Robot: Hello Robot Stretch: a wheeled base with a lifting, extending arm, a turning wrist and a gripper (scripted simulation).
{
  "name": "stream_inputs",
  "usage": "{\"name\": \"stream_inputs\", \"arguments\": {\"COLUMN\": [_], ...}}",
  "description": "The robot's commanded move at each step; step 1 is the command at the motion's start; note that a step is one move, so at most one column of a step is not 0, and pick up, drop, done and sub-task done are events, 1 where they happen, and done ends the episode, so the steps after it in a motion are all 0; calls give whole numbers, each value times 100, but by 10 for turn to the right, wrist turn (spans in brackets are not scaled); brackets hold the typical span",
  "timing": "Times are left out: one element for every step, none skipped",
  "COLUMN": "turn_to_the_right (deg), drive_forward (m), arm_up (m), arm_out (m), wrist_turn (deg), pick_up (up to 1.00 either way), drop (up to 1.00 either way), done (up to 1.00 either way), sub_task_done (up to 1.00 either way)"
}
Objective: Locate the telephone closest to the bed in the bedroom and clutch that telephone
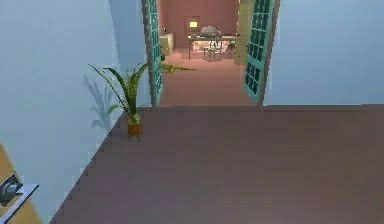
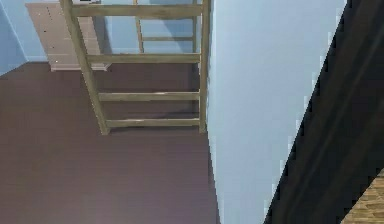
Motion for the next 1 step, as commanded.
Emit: {"name": "stream_inputs", "arguments": {"turn_to_the_right": [240], "drive_forward": [0], "arm_up": [0], "arm_out": [0], "wrist_turn": [0], "pick_up": [0], "drop": [0], "done": [0], "sub_task_done": [0]}}
